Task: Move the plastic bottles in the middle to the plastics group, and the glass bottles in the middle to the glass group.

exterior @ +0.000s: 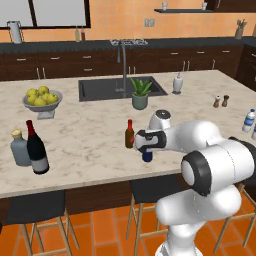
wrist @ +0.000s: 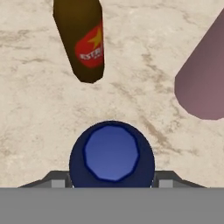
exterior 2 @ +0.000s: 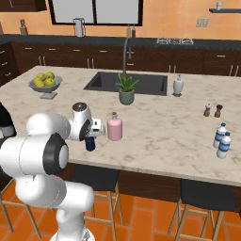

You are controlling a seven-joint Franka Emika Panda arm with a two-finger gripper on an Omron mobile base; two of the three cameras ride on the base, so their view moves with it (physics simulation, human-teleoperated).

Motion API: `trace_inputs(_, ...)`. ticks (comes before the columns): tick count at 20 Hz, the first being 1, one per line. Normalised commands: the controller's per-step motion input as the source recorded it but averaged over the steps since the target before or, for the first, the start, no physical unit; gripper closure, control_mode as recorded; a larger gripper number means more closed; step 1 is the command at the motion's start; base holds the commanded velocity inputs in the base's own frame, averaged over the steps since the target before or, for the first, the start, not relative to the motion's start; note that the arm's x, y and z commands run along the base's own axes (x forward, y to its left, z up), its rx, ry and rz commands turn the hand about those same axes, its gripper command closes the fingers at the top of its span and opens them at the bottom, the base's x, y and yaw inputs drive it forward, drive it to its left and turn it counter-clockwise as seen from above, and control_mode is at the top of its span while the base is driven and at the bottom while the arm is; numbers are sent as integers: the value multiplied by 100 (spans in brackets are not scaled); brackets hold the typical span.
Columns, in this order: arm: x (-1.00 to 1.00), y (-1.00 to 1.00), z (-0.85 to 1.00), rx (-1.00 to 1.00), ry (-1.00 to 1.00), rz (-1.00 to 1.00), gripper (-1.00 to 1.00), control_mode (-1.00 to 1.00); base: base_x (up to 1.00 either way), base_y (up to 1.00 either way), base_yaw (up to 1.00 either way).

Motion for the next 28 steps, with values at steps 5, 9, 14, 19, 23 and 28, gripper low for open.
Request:
trace_inputs(5, -37, -44, 5, 0, 0, -9, 100, -100, 0, 0, 0)
trace_inputs(9, -33, -96, 44, 4, 1, -15, 100, -100, 0, 0, 0)
trace_inputs(14, -5, -100, 57, 6, 5, -14, 100, -100, 0, 0, 0)
trace_inputs(19, 0, -100, 58, 3, 9, -11, 100, -100, 0, 0, 0)
trace_inputs(23, 0, -100, 46, 1, 12, -9, 100, -100, 0, 0, 0)
trace_inputs(28, 0, -100, 13, 0, 13, -9, 100, -100, 0, 0, 0)
